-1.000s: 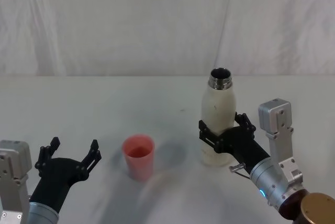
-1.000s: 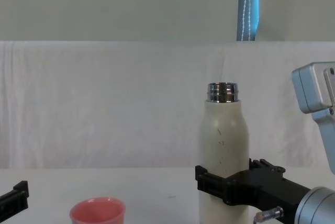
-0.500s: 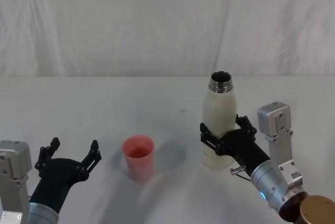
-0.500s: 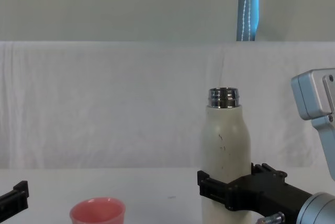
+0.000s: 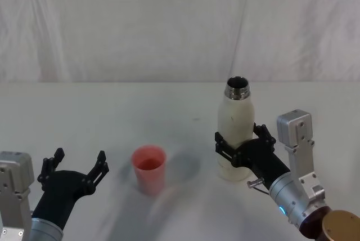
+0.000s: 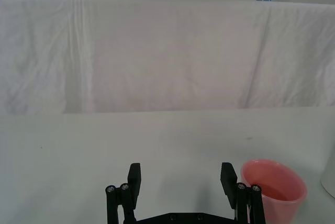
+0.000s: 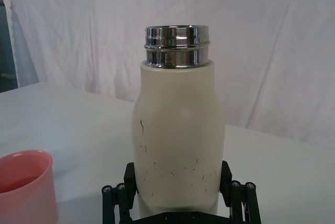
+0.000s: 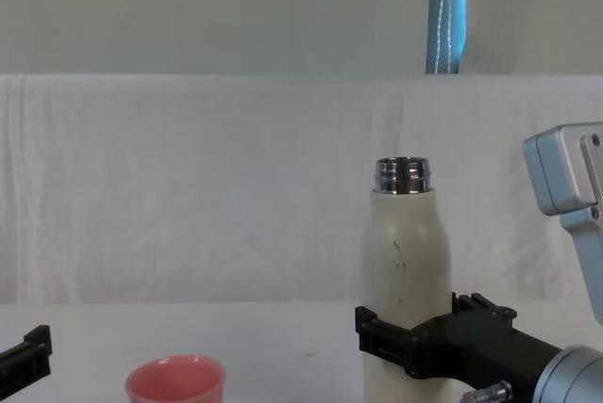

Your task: Grasp the thermos with one hand and pour water into the cup lid.

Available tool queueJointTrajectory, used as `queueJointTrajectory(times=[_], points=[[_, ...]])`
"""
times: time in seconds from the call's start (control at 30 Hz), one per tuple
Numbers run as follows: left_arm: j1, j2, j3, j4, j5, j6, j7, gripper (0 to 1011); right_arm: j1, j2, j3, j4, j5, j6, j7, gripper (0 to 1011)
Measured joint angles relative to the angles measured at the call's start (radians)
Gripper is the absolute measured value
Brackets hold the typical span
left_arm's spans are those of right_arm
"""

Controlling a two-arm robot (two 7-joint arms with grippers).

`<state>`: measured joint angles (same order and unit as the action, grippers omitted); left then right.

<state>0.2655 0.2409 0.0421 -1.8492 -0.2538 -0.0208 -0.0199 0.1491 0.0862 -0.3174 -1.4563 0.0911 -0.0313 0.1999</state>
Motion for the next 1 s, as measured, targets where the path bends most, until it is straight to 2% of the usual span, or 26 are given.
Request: queueJointTrajectory(times=[1.0], points=[[0.0, 0.0, 0.0, 0.0, 0.0, 0.0, 0.0, 1001, 0.001, 0.0, 0.0, 0.0, 0.0, 0.001, 0.001, 951]])
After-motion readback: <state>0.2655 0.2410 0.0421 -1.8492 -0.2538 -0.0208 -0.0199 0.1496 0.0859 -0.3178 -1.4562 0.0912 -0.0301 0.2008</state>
